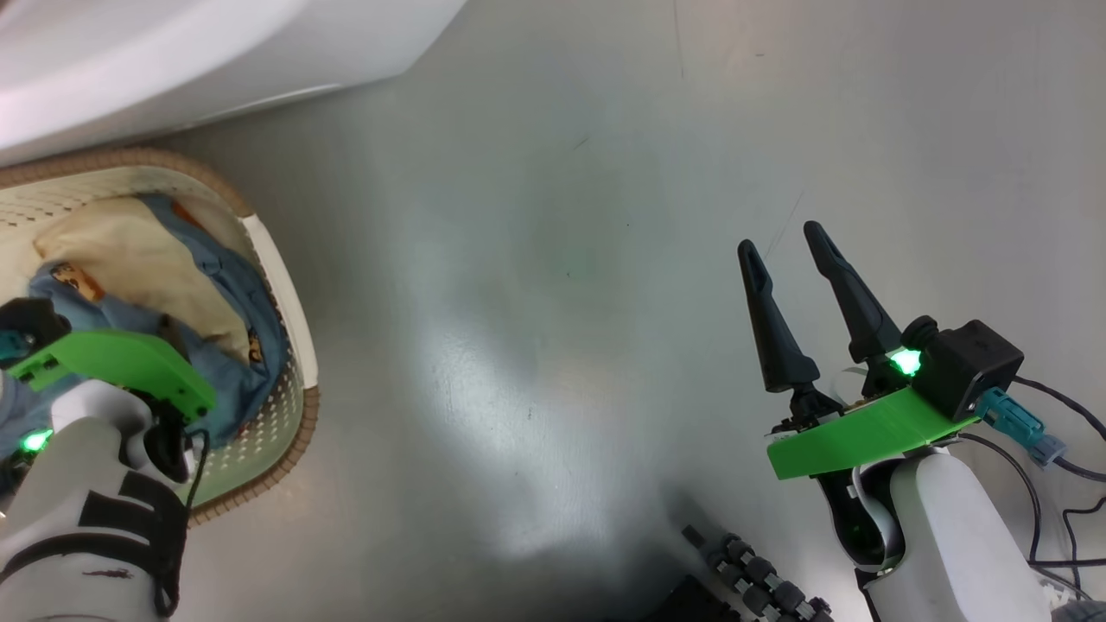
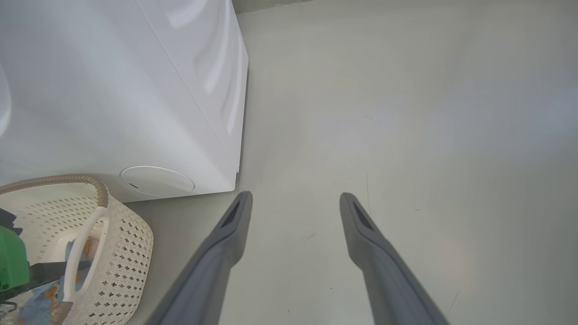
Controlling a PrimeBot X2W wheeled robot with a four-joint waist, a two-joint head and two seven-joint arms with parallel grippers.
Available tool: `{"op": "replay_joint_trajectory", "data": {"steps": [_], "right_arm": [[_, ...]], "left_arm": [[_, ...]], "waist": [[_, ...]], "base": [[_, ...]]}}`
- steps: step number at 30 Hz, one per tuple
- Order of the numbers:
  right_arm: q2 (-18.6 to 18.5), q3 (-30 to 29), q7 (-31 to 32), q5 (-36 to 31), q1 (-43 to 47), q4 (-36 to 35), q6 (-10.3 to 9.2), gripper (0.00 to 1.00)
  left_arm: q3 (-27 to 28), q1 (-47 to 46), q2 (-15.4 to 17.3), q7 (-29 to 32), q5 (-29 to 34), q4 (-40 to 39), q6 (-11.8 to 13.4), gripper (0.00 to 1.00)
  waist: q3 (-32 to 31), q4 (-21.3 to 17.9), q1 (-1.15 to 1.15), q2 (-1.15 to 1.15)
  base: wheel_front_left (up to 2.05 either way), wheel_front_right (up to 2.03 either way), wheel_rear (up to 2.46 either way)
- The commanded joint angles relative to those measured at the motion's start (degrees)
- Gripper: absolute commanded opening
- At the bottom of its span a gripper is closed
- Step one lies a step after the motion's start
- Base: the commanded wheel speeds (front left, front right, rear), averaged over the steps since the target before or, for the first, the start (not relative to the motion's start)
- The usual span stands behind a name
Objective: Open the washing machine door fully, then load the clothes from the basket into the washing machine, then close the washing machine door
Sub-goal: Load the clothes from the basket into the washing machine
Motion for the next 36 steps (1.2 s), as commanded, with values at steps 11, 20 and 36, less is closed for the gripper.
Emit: {"op": "replay_joint_trajectory", "data": {"steps": [11,20,36], "right_arm": [[0.0,0.6,-0.3,0.5,0.5,-1.6,0.09,1.00],[0.0,0.0,-0.3,0.4,0.1,-1.7,0.09,1.00],[0.0,-1.1,-0.3,-0.4,1.0,-1.1,0.09,1.00]], "left_arm": [[0.0,1.1,2.4,-0.8,-0.5,0.0,1.6,0.54],[-0.5,0.8,2.2,-2.4,-0.9,0.1,1.8,0.00],[-0.7,5.7,0.8,-7.8,-2.2,0.1,-0.1,0.00]], "waist": [[1.3,-0.3,0.00,0.00],[2.0,-0.4,0.00,0.00],[-3.6,2.7,0.00,0.00]], "base": [[0.00,0.00,0.00],[0.00,0.00,0.00],[0.00,0.00,0.00]]}}
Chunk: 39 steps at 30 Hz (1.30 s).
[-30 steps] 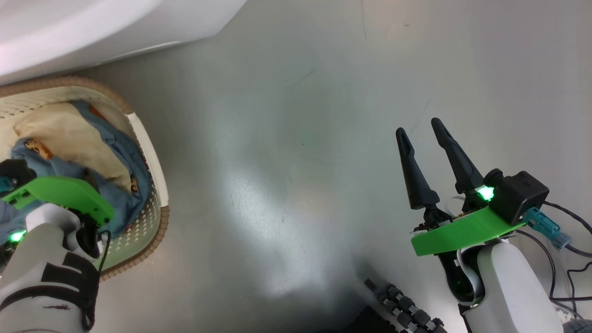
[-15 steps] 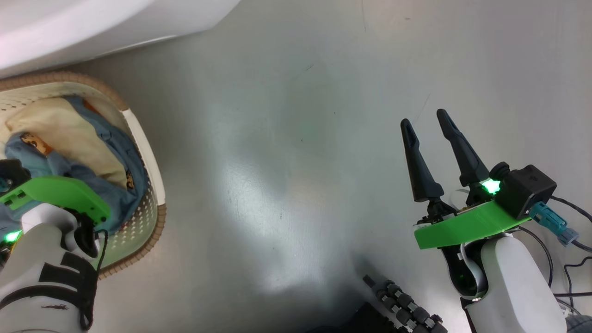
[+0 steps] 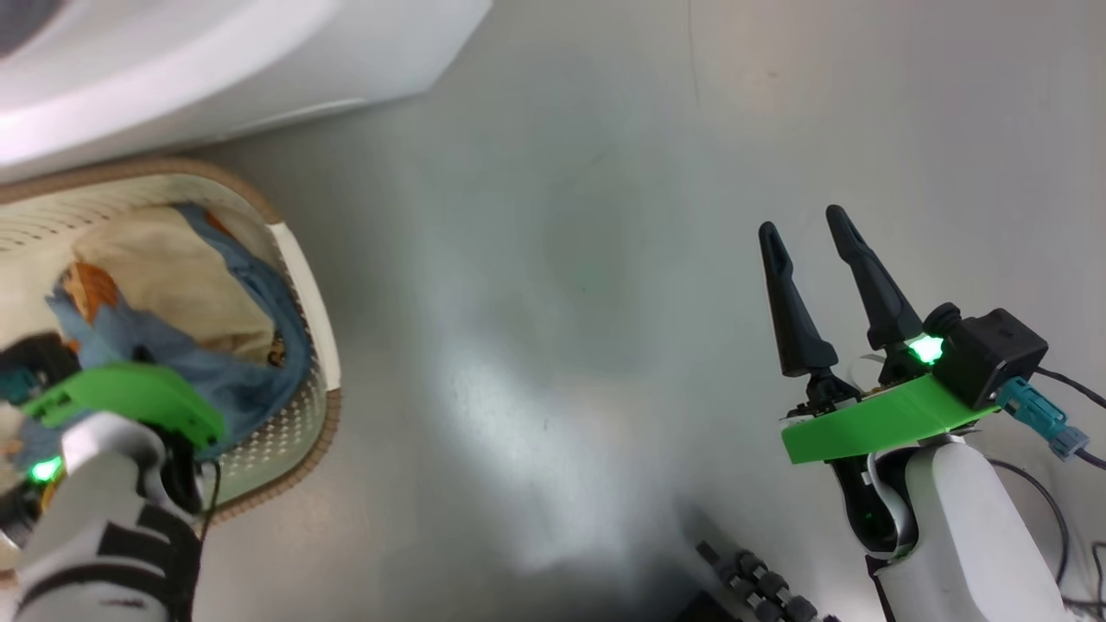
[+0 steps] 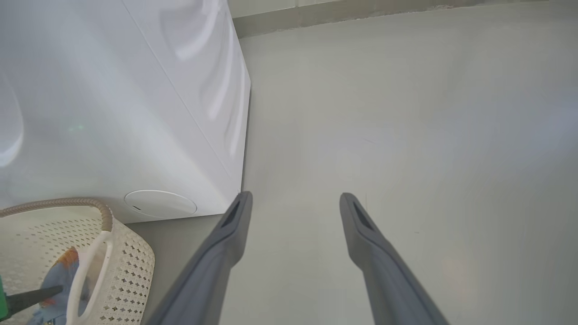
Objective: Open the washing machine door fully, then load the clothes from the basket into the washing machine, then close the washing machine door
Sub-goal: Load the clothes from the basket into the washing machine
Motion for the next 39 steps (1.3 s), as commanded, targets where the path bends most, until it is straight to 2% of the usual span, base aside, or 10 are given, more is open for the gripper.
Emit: {"op": "replay_joint_trajectory", "data": {"steps": [1,12,18,26,27,35,39], "right_arm": [[-0.1,0.6,-0.3,-0.5,2.1,-0.8,0.09,1.00],[-0.1,-1.2,-0.3,-2.0,5.5,0.0,0.09,1.00],[-0.1,-2.0,-0.3,-2.9,8.6,0.5,0.09,1.00],[-0.5,-3.2,-0.3,-4.0,13.1,0.8,0.09,1.00],[-0.5,-3.2,-0.3,-4.0,13.1,0.8,0.09,1.00],[-1.2,-4.2,-0.3,-4.7,17.5,1.1,0.09,1.00],[-1.3,-4.3,-0.3,-4.8,18.7,0.8,0.09,1.00]], "left_arm": [[0.8,3.9,1.0,-1.1,-0.9,-0.2,-0.5,0.00],[2.0,11.9,-0.9,-2.7,-2.0,-5.2,-4.1,0.00],[3.7,19.1,-2.2,-2.8,-1.6,-12.9,-4.7,0.00],[5.5,30.1,-4.2,-2.8,0.0,-25.8,-6.7,0.00],[5.5,30.1,-4.2,-2.8,0.0,-25.8,-6.7,0.00],[6.0,40.2,-5.1,-2.8,0.8,-40.6,-7.9,0.00],[4.5,43.7,-5.1,-2.8,-0.8,-45.7,-7.3,0.00]], "waist": [[-2.4,1.5,0.00,0.00],[-12.0,5.3,0.00,0.00],[-18.7,7.1,0.00,0.00],[-27.2,8.5,0.00,0.00],[-27.2,8.5,0.00,0.00],[-33.9,10.5,0.00,0.00],[-35.3,11.3,0.00,0.00]], "base": [[0.00,0.00,0.00],[0.00,0.00,0.00],[0.00,0.00,0.00],[0.00,0.00,0.00],[0.00,0.00,0.00],[0.00,0.00,0.00],[0.00,0.00,0.00]]}}
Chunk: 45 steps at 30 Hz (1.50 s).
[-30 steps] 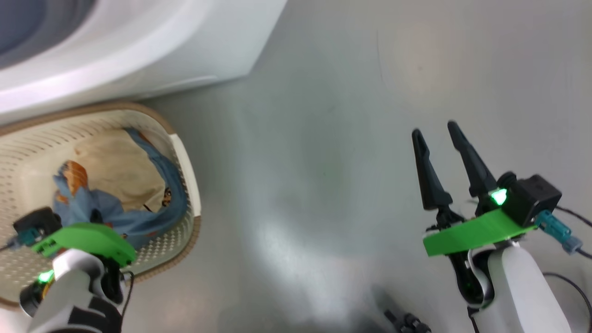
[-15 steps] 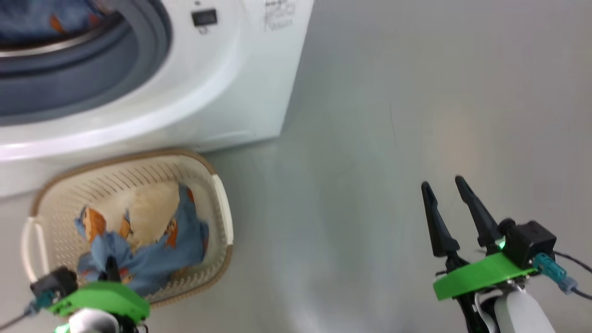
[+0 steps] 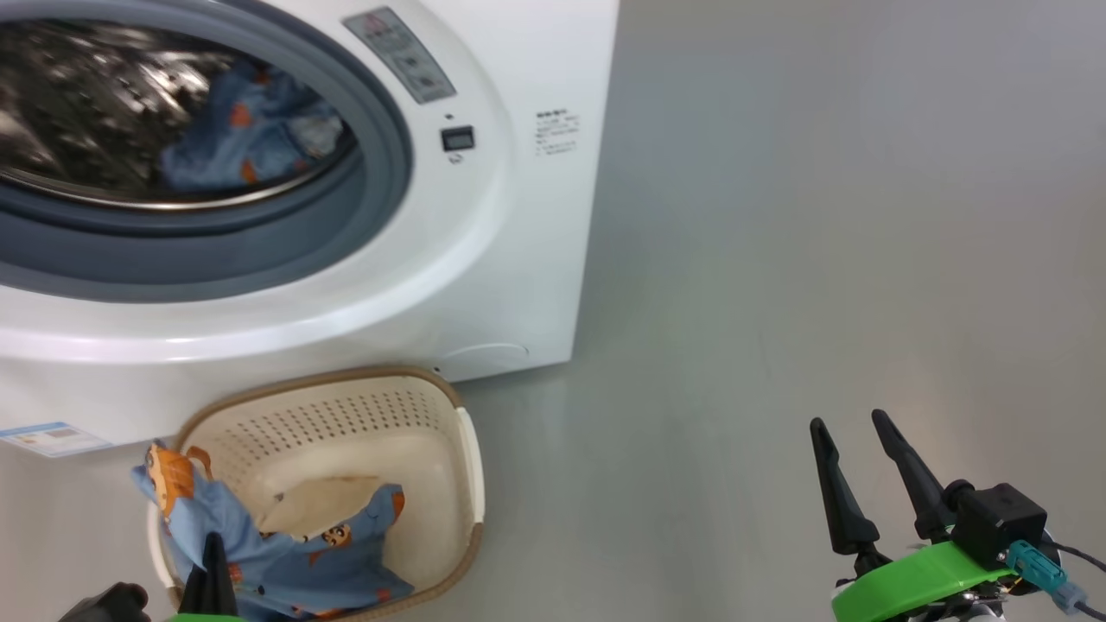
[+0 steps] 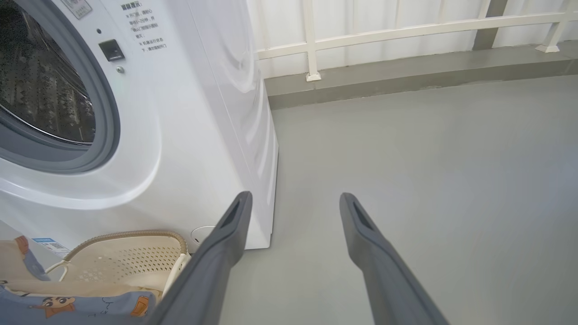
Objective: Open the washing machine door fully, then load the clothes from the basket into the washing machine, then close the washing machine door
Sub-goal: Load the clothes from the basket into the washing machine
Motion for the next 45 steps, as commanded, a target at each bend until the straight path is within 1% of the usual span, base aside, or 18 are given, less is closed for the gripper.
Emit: {"op": "replay_joint_trajectory", "data": {"steps": [1,11,18,24,32,36,40,45], "right_arm": [[-0.5,1.3,-0.3,-0.8,0.6,-1.5,0.09,1.00],[-0.5,1.6,-0.3,-0.9,1.3,-1.9,0.09,1.00],[-0.6,1.5,-0.3,-1.0,2.1,-1.7,0.09,1.00],[-0.8,1.4,-0.3,-0.9,2.5,-1.7,0.09,1.00],[-0.9,1.1,-0.3,-1.2,4.2,-1.2,0.09,1.00],[-1.2,1.3,-0.3,-1.3,5.6,-0.9,0.09,1.00],[-1.3,1.5,-0.3,-1.3,6.8,-0.8,0.09,1.00],[-1.2,1.7,-0.3,-1.4,7.6,-0.8,0.09,1.00]], "left_arm": [[1.2,0.6,0.7,-0.8,-0.7,-2.5,0.5,0.00],[-0.3,4.3,0.7,-0.8,-0.4,-13.0,3.1,0.00],[-1.2,6.2,0.7,-0.8,0.4,-18.4,3.6,0.00],[-0.3,8.1,0.7,-0.8,0.6,-22.9,3.7,0.00],[-0.3,11.1,0.7,-0.8,-0.1,-25.2,4.4,0.00],[-1.0,12.8,0.7,-0.8,-1.0,-25.3,4.9,0.00],[-1.2,14.1,0.7,-0.8,-1.2,-25.5,5.3,0.00],[-0.8,15.4,0.7,-0.8,-0.8,-26.5,5.2,0.00]], "waist": [[-2.5,2.0,0.00,0.00],[-2.1,2.9,0.00,0.00],[-2.9,3.8,0.00,0.00],[-3.8,4.4,0.00,0.00],[-7.5,5.5,0.00,0.00],[-11.0,6.0,0.00,0.00],[-13.5,6.1,0.00,0.00],[-15.1,5.9,0.00,0.00]], "base": [[0.00,0.00,0.00],[0.00,0.00,0.00],[0.00,0.00,0.00],[0.00,0.00,0.00],[0.00,0.00,0.00],[0.00,0.00,0.00],[0.00,0.00,0.00],[0.00,0.00,0.00]]}}
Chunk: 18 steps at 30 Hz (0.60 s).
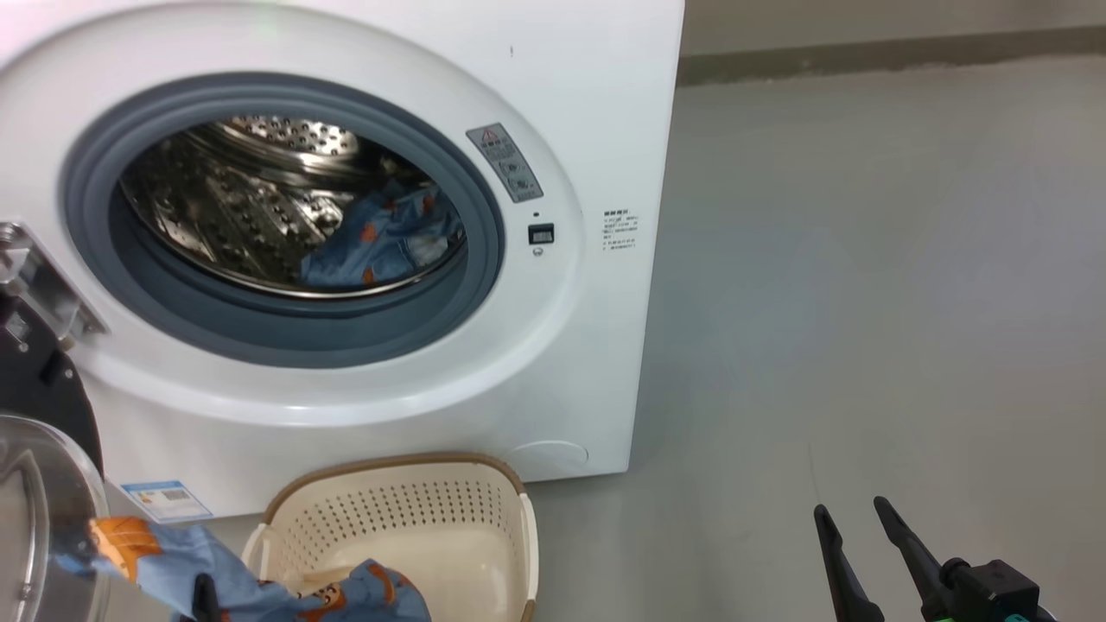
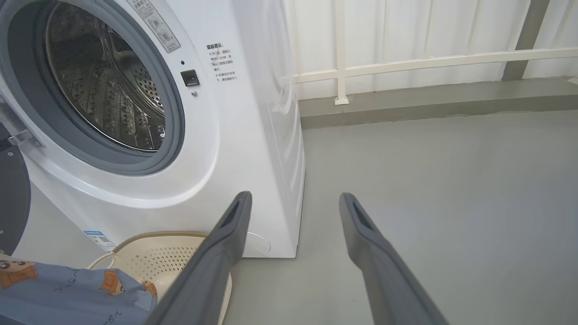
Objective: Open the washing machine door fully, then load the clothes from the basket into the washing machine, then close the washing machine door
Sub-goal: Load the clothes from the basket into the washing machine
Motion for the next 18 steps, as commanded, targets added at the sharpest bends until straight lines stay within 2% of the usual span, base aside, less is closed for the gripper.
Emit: {"op": "replay_joint_trajectory", "data": {"steps": [1,18], "right_arm": [[-0.7,1.5,-0.3,-0.9,-0.3,-1.3,0.09,1.00],[-0.8,1.7,-0.3,-0.8,1.0,-1.3,0.09,1.00]], "left_arm": [[2.1,-0.8,0.6,-0.8,0.3,-2.0,0.0,0.00],[2.1,1.1,0.6,-0.8,-0.4,-3.2,0.5,0.00]], "waist": [[-1.3,0.0,0.00,0.00],[-4.3,-0.8,0.00,0.00]], "base": [[0.00,0.00,0.00],[0.00,0.00,0.00]]}}
